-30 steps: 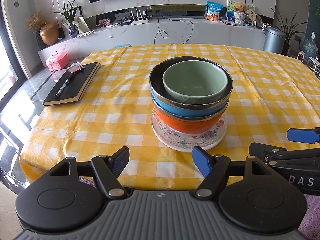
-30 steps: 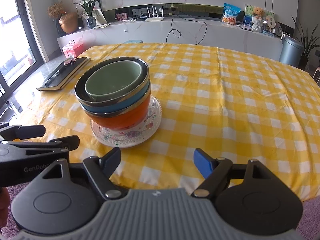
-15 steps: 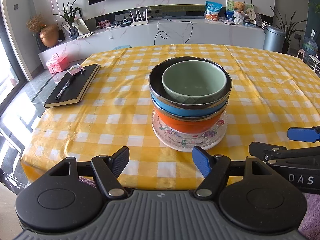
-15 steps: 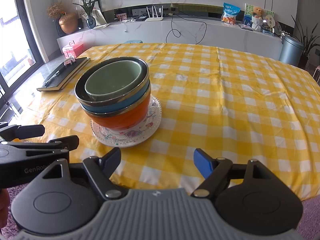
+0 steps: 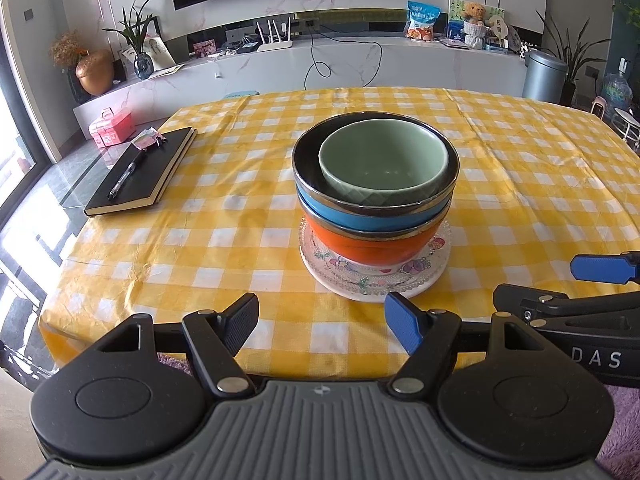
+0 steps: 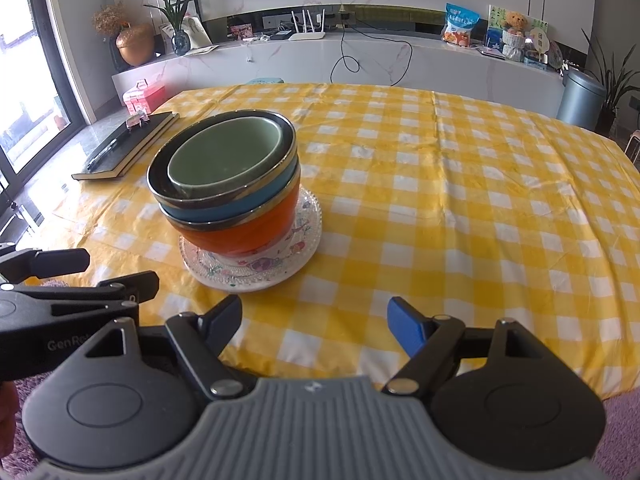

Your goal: Organize plates and bowls

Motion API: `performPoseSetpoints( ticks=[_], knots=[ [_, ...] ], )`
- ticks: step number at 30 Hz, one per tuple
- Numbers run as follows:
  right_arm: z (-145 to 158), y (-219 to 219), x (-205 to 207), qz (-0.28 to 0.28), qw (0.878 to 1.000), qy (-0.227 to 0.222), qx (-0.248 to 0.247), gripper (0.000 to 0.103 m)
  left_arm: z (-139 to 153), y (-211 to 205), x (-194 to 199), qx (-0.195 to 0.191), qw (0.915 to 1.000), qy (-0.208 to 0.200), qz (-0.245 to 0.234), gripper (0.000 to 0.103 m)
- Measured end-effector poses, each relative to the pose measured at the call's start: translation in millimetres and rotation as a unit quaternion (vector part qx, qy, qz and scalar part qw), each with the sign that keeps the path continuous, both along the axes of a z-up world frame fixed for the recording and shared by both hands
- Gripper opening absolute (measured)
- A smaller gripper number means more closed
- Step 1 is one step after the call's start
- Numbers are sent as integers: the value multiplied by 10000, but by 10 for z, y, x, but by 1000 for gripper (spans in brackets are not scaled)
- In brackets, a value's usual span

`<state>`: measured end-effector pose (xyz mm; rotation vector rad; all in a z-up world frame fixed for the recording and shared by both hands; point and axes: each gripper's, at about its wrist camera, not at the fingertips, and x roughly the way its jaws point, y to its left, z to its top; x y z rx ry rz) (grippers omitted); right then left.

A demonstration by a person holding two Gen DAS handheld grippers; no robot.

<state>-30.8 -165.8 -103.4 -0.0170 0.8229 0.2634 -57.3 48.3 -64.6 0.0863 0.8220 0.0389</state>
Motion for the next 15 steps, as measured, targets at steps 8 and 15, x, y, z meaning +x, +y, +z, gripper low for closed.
performPoseSetpoints(
  ticks=[8,15],
  knots=[
    [-8,10,7,-15,10000,24,-25,79,-2,3,-16,35,10000,-65,-58,85],
    [-28,16,30,-20,10000,69,-41,79,-13,28,-9,-6,9999,-88,-50,85]
  ],
)
